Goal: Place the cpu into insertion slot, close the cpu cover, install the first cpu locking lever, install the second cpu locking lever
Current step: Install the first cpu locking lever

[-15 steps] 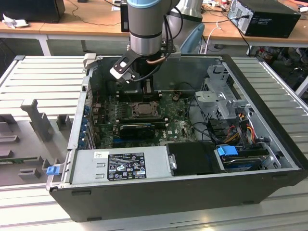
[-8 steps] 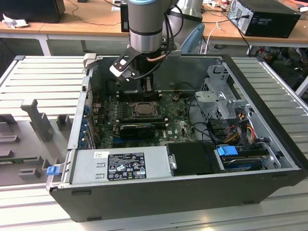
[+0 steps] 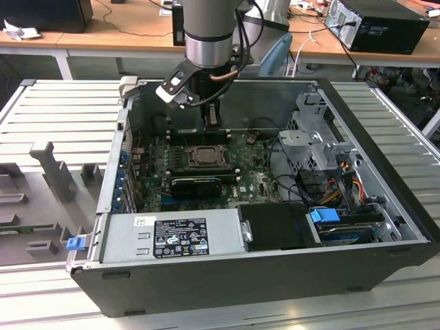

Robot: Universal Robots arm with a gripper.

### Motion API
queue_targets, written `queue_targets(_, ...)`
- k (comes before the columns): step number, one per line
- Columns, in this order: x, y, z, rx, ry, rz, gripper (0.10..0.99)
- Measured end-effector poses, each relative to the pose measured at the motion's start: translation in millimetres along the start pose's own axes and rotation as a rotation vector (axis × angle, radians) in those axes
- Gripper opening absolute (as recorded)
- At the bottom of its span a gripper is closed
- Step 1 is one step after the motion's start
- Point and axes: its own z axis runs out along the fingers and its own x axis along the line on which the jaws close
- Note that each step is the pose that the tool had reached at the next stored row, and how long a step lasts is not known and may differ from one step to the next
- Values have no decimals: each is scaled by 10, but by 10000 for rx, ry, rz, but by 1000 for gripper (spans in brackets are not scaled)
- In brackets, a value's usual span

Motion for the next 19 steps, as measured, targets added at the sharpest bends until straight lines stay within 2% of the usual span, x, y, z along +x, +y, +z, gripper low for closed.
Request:
queue_targets(1, 0, 1, -17, 0, 1, 0, 106)
queue_targets(4, 4, 7, -136, 2, 0, 0, 106)
queue_targets(6, 5, 9, -179, 2, 0, 1, 106)
queue_targets(9, 5, 10, -190, 8, 7, -110, 106)
queue_targets(14, 5, 10, -189, 31, 42, -919, 106)
queue_targets(19, 5, 10, -189, 36, 53, -1113, 106)
